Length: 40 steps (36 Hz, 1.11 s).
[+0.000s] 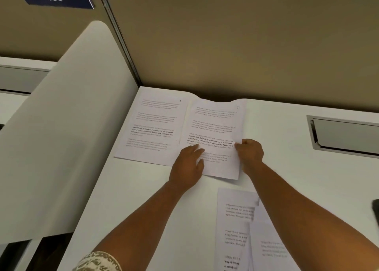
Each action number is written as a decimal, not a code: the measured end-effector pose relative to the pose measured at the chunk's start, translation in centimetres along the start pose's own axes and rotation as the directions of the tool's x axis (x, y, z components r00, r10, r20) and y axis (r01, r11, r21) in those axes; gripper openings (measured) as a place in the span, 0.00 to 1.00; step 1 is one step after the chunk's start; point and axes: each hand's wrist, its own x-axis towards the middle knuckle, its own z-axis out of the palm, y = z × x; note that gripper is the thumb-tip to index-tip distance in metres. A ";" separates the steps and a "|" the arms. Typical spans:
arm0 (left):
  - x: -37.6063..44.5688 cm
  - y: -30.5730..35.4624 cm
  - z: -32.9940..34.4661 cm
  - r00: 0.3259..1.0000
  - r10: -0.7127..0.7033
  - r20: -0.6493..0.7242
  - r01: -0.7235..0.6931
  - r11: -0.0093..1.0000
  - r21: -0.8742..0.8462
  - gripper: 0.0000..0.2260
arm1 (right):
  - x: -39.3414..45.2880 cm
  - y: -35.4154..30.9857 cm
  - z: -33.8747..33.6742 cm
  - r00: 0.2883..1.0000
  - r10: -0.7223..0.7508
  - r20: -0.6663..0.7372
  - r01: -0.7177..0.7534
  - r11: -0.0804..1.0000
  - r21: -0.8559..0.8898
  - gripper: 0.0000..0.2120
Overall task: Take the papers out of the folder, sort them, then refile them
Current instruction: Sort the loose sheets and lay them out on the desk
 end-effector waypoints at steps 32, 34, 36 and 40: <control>1.2 1.8 1.1 0.992 0.019 0.126 -0.065 0.927 0.370 0.20 | -1.9 2.0 -3.2 0.933 -0.360 0.024 0.352 0.892 -0.283 0.15; 1.0 1.8 1.2 0.995 0.020 0.102 -0.056 0.931 0.360 0.21 | -2.2 2.0 -3.7 0.928 -0.372 0.030 0.365 0.886 -0.286 0.15; 0.4 2.2 1.4 0.996 0.022 0.087 -0.050 0.941 0.335 0.22 | -2.6 2.3 -4.5 0.918 -0.394 0.042 0.388 0.875 -0.288 0.14; -1.6 4.1 2.0 0.995 0.073 0.068 -0.089 0.960 0.265 0.20 | -4.1 2.9 -6.3 0.900 -0.432 0.062 0.428 0.848 -0.311 0.14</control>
